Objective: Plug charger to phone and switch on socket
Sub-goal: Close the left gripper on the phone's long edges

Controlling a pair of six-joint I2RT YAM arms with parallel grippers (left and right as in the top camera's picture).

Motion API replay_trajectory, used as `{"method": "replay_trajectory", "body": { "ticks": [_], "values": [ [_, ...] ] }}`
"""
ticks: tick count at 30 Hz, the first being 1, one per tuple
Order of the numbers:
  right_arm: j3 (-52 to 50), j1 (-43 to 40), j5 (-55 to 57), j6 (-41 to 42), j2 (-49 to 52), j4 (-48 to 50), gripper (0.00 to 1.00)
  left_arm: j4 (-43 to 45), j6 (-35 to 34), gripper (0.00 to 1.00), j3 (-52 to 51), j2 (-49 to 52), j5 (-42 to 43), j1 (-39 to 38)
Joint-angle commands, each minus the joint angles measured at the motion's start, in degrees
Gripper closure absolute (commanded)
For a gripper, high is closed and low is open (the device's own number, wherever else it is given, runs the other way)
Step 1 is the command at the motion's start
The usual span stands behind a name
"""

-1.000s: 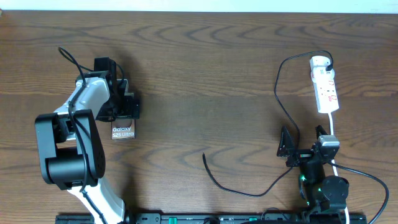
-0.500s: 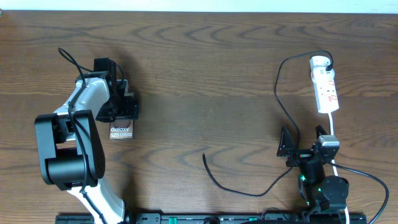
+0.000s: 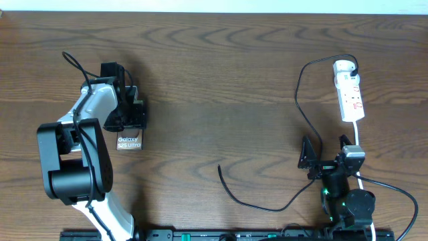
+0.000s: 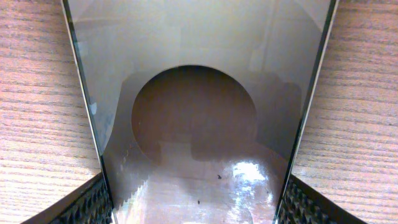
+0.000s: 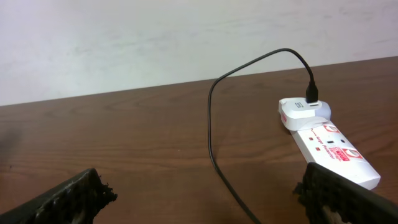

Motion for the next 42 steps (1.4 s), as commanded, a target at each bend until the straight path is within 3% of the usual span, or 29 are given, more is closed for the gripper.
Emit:
{"method": "replay_trajectory", "body": {
  "ticks": [1, 12, 18, 20, 28, 42],
  "values": [
    [-0.09, -0.5, 0.24, -0.22, -0.35, -0.22, 0.01, -0.46, -0.44, 0.34, -2.43, 1.7, 1.64, 0.11],
    [-0.09, -0.5, 0.24, -0.22, -0.35, -0.22, 0.01, -0.39, -0.42, 0.37, -2.43, 1.7, 1.64, 0.11],
    [-0.09, -0.5, 0.24, -0.22, -0.35, -0.22, 0.01, 0.09, -0.44, 0.44, -2.43, 1.7, 1.64, 0.11],
    [-0.09, -0.5, 0.24, -0.22, -0.35, -0.22, 0.01, 0.15, -0.42, 0.5, -2.43, 1.7, 1.64, 0.11],
    [-0.09, -0.5, 0.26, -0.22, -0.35, -0.22, 0.01, 0.37, -0.44, 0.93, -2.43, 1.68, 1.62, 0.11],
    [-0.09, -0.5, 0.26, -0.22, -0.35, -0.22, 0.01, -1.33, 0.2, 0.93, 4.44, -1.05, 1.68, 0.11]
  ]
}}
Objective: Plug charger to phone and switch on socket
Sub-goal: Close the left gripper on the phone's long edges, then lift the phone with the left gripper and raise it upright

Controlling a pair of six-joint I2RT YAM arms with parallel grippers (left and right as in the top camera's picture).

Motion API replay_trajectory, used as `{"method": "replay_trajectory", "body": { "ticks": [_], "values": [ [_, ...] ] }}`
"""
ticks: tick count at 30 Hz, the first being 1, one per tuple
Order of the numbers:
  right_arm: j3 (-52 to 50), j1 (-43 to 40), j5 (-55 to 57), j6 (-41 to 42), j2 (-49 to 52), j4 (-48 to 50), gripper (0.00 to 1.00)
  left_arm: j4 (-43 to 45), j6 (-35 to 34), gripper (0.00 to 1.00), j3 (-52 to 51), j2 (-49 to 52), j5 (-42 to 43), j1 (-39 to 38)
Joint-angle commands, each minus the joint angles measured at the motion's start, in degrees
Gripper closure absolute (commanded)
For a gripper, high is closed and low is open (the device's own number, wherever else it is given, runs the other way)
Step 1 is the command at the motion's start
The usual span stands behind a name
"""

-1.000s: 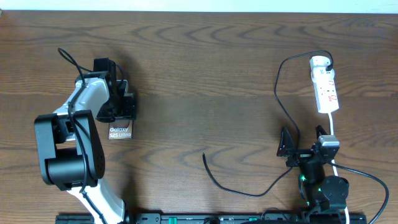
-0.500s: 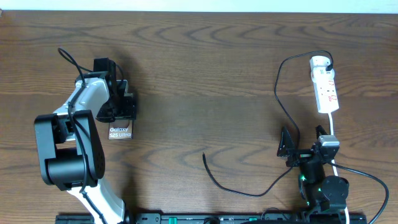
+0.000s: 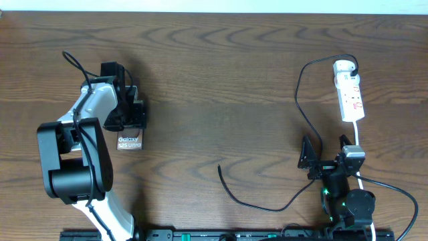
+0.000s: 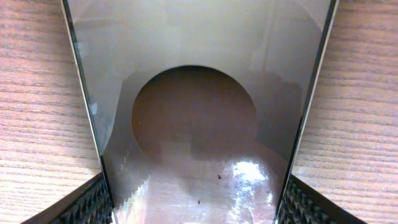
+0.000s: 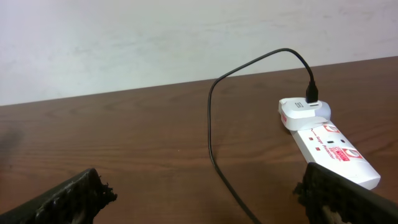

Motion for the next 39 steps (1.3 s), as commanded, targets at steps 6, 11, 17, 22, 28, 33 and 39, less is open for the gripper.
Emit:
{"method": "replay_trajectory", "body": {
  "ticks": [6, 11, 17, 22, 28, 33, 39],
  "values": [
    [-0.07, -0.5, 0.24, -0.22, -0.35, -0.22, 0.01, 0.48, 0.15, 0.93, 6.73, -7.63, 5.46, 0.13],
    [-0.07, -0.5, 0.26, -0.22, -0.35, -0.22, 0.01, 2.78, -4.7, 0.93, 7.21, -13.84, 13.27, 0.15],
    [-0.07, -0.5, 0.24, -0.22, -0.35, -0.22, 0.01, 4.09, -17.55, 0.93, 7.21, -19.32, 19.76, 0.15],
    [-0.07, -0.5, 0.24, -0.22, -0.35, -0.22, 0.01, 4.24, -30.36, 0.93, 7.21, -21.0, 26.62, 0.42],
    [-0.07, -0.5, 0.24, -0.22, -0.35, -0.22, 0.01, 4.31, -45.03, 0.93, 7.21, -21.0, 44.89, 4.15],
    [-0.07, -0.5, 0.26, -0.22, -0.35, -0.22, 0.01, 4.22, -56.35, 0.93, 7.21, -21.0, 59.06, 8.94],
    [-0.07, -0.5, 0.24, -0.22, -0.35, -0.22, 0.01, 4.22, -68.98, 0.93, 7.21, -21.0, 67.3, 13.4]
  ]
}}
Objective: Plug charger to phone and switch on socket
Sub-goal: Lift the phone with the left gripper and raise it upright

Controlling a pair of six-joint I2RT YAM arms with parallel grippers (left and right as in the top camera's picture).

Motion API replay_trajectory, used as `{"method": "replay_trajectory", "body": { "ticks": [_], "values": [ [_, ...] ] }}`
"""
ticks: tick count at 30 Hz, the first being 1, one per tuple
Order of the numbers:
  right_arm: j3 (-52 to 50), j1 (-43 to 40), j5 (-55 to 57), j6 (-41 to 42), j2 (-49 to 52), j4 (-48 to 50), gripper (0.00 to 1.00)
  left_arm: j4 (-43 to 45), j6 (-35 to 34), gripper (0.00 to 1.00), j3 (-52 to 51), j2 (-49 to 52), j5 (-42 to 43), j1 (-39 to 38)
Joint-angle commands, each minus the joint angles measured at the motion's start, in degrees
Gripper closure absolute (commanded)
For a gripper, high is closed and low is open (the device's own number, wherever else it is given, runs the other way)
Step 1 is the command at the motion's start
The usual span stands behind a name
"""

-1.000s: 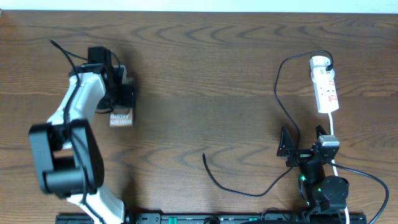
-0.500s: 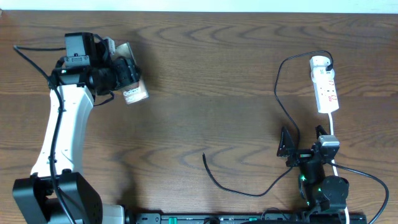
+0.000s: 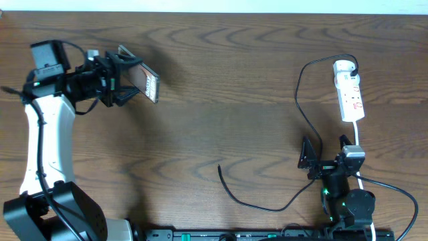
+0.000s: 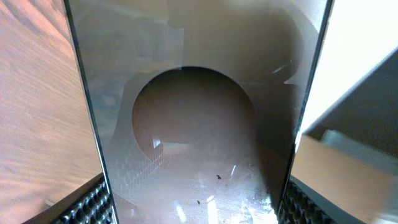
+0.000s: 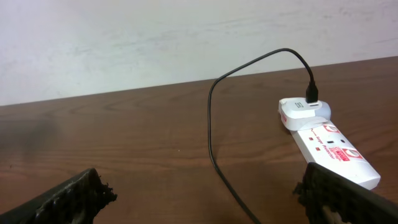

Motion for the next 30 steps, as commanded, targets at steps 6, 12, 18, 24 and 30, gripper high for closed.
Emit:
{"method": "replay_trajectory", "body": {
  "ticks": [6, 12, 18, 24, 30],
  "values": [
    [-0.07, -0.5, 0.26, -0.22, -0.35, -0.22, 0.01, 0.26, -14.45, 0.93, 1.4, -1.33, 11.28, 3.17],
    [-0.07, -0.5, 0.26, -0.22, -0.35, -0.22, 0.01, 0.28, -15.02, 0.93, 1.4, -1.33, 14.01, 3.17],
    [-0.07, -0.5, 0.26, -0.22, -0.35, -0.22, 0.01, 0.28, -15.02, 0.93, 1.4, -1.33, 14.01, 3.17],
    [-0.07, -0.5, 0.28, -0.22, -0.35, -0.22, 0.01, 0.28, -14.99, 0.93, 1.4, -1.33, 15.98, 3.17],
    [-0.07, -0.5, 0.26, -0.22, -0.35, -0.22, 0.01, 0.28, -14.75, 0.93, 1.38, -1.33, 17.62, 3.17]
  ]
}}
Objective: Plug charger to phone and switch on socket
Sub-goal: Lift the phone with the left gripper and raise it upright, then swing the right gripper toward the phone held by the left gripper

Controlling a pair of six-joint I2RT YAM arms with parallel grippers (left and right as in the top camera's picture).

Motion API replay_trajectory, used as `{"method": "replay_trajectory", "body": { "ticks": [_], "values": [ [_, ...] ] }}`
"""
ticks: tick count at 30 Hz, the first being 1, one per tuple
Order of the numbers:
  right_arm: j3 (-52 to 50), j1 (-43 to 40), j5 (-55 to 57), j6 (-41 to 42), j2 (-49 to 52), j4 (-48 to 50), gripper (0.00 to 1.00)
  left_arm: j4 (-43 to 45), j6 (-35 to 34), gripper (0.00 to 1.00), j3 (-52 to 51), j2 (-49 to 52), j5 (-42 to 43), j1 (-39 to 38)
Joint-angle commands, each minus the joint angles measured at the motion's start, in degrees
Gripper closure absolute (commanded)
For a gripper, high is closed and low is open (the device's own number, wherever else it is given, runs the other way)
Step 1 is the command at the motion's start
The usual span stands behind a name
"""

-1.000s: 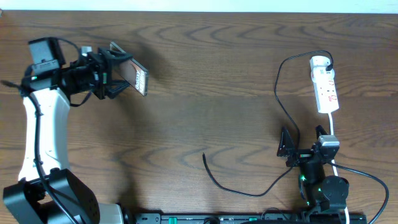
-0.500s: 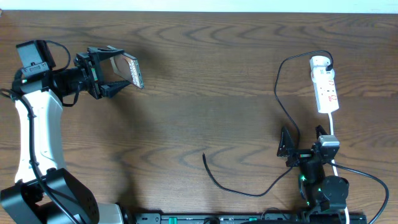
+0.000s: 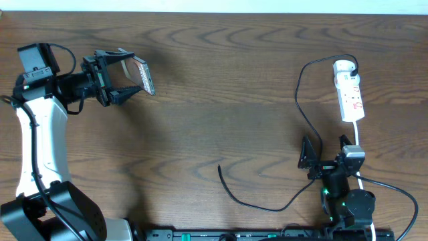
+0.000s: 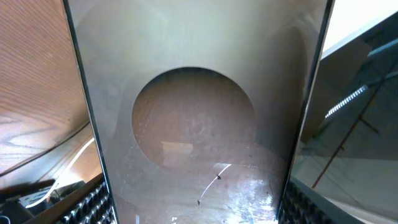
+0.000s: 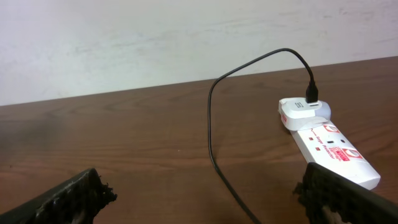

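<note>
The phone (image 3: 142, 75) is held off the table at the far left, tilted on edge, with my left gripper (image 3: 127, 75) shut on it. In the left wrist view its glossy face (image 4: 199, 124) fills the space between the two fingers (image 4: 87, 202). The black charger cable (image 3: 299, 100) runs from the white adapter (image 3: 343, 66), plugged into the white power strip (image 3: 352, 97), down to a loose end (image 3: 220, 168) at the table's front middle. My right gripper (image 3: 328, 159) stands open near the front right; from its wrist view the strip (image 5: 336, 152) lies ahead to the right.
The brown wooden table (image 3: 221, 87) carries only the cable and the strip. A white lead (image 3: 381, 184) runs from the strip past the right arm's base. A pale wall (image 5: 155, 37) stands beyond the table's far edge.
My left arm has shifted a little to the left and turned the phone further on edge. The left wrist view now shows the room beside the phone. The right arm has not moved.
At the first two moments my left gripper was shut on the phone lying flat on the table's left side. Then the phone was held off the table at the far left, tilted. Now it is tilted further. Cable, strip and right gripper stayed put.
</note>
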Motion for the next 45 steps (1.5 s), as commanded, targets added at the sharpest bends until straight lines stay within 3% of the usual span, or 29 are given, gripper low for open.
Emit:
{"method": "replay_trajectory", "body": {
  "ticks": [1, 13, 20, 30, 36, 45],
  "values": [
    [-0.09, -0.5, 0.26, -0.22, -0.35, -0.22, 0.01, 0.28, -0.46, 0.93, 1.38, -1.33, 4.11, 0.13],
    [-0.09, -0.5, 0.24, -0.22, -0.35, -0.15, 0.01, 0.28, -0.04, 0.93, 1.38, -1.33, 2.86, 0.13],
    [-0.09, -0.5, 0.09, -0.2, -0.35, 1.51, 0.01, 0.33, 0.61, 0.93, 1.38, -1.33, -2.01, 0.09],
    [1.99, -0.5, -4.7, 3.28, 2.47, 6.43, 0.01, 0.5, 0.61, 0.93, 1.38, -1.27, -16.87, 0.07],
    [11.8, -0.5, -8.79, 3.56, 16.79, 5.6, 0.01, 0.81, 0.59, 0.93, 1.38, -1.27, -21.94, -1.73],
    [47.28, -0.5, -28.55, -0.04, 61.79, -7.82, 0.01, 1.36, 0.59, 0.93, 1.38, -1.27, -30.69, -3.21]
  ]
}}
